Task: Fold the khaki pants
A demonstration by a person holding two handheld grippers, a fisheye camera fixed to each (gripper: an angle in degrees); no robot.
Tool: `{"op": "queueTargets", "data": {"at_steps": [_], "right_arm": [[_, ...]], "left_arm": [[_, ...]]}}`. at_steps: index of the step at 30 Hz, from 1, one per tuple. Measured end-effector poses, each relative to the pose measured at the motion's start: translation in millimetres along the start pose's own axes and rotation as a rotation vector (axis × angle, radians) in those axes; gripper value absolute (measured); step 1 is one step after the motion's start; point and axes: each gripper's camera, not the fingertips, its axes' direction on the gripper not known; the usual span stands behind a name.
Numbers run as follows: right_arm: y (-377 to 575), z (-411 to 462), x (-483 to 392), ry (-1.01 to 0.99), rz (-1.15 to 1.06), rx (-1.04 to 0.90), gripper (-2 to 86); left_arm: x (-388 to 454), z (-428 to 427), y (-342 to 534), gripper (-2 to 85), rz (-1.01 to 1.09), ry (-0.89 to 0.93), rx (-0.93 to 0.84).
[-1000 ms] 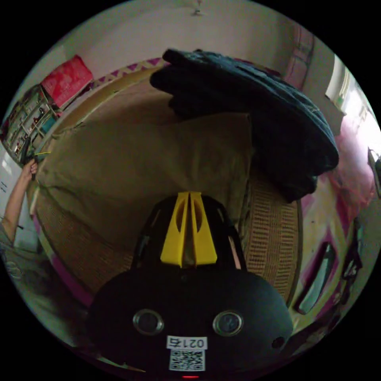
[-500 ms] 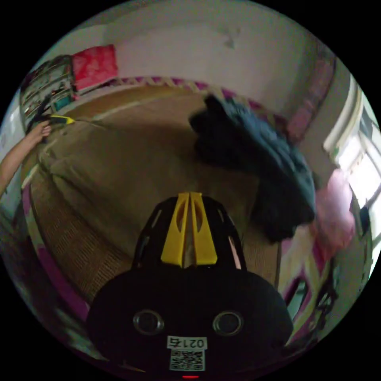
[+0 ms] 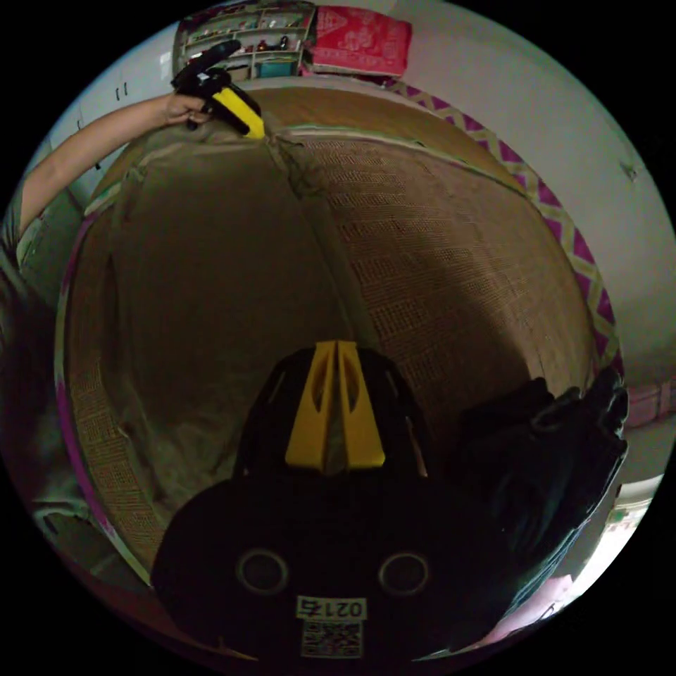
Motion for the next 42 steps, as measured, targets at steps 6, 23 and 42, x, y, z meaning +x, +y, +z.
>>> {"op": "queueTargets", "data": {"at_steps": [6,23,42], "right_arm": [[2,-13,3,0.025,0.046,0.143,-0.6],[1,3,21,-0.081,0.010,0.146,-0.9],[79,-45,0,0.048,0.126,0.208,1.6]], "left_arm": [[19,-7,-16,-1.0,0.058,-0.022,0.011],[28,-43,-4,-1.0,0.030,0.003,0.096],[44,-76,74,-1.0,-0.124,-0.058,0.120]]}}
